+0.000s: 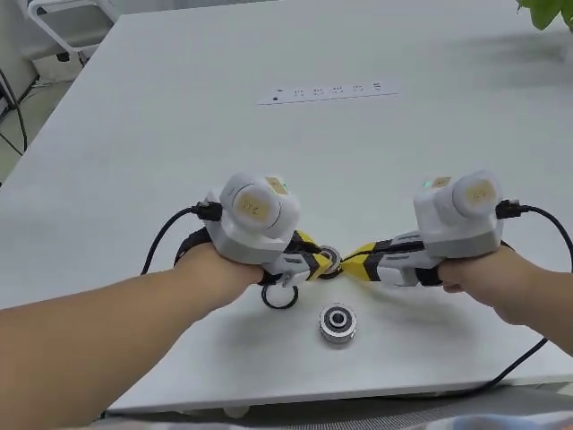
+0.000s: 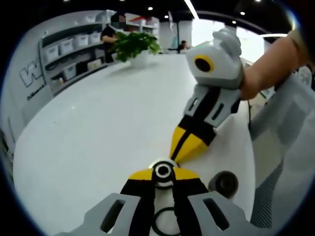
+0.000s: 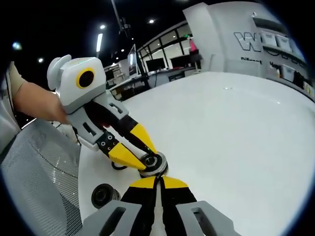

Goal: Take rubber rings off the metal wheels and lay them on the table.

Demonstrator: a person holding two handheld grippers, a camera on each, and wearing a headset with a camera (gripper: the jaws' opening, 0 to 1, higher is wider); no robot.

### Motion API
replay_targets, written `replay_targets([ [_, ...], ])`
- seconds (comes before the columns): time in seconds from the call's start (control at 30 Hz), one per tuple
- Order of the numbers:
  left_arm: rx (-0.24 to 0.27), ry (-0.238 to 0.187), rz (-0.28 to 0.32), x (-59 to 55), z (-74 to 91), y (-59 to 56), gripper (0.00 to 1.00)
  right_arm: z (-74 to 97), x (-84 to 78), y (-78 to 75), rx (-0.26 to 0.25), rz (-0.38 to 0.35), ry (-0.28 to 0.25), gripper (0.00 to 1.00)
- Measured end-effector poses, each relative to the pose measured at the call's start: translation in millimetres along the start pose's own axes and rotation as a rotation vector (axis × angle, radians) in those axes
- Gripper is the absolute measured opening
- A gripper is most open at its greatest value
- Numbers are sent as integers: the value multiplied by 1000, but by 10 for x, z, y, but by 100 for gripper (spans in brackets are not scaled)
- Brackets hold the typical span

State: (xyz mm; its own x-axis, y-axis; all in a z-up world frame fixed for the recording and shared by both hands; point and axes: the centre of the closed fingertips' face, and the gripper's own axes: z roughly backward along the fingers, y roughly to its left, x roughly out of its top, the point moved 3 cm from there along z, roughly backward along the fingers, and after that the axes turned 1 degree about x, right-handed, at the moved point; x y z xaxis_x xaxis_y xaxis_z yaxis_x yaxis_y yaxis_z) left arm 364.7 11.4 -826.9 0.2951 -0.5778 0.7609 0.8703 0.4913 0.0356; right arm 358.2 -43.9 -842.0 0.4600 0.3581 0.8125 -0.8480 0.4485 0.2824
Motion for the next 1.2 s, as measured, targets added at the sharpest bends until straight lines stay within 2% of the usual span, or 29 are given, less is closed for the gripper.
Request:
replay_targets([
  [0.5, 2, 4, 2, 1, 0, 3, 13, -22, -8, -24, 2, -27, 7, 0],
  [0.83, 8, 5, 4, 4, -4, 3, 13, 24, 19, -33, 10, -148, -50, 0],
  [0.97, 3, 6, 6, 5, -10, -22, 12, 49, 106, -40, 2, -191, -101, 0],
  [1.03, 8, 11, -4, 9, -13, -30, 12, 46, 94, -30, 1, -170, -85, 0],
  [1.2, 11, 17, -7, 6, -19, -29, 12, 46, 105, 0, 3, -179, -93, 0],
])
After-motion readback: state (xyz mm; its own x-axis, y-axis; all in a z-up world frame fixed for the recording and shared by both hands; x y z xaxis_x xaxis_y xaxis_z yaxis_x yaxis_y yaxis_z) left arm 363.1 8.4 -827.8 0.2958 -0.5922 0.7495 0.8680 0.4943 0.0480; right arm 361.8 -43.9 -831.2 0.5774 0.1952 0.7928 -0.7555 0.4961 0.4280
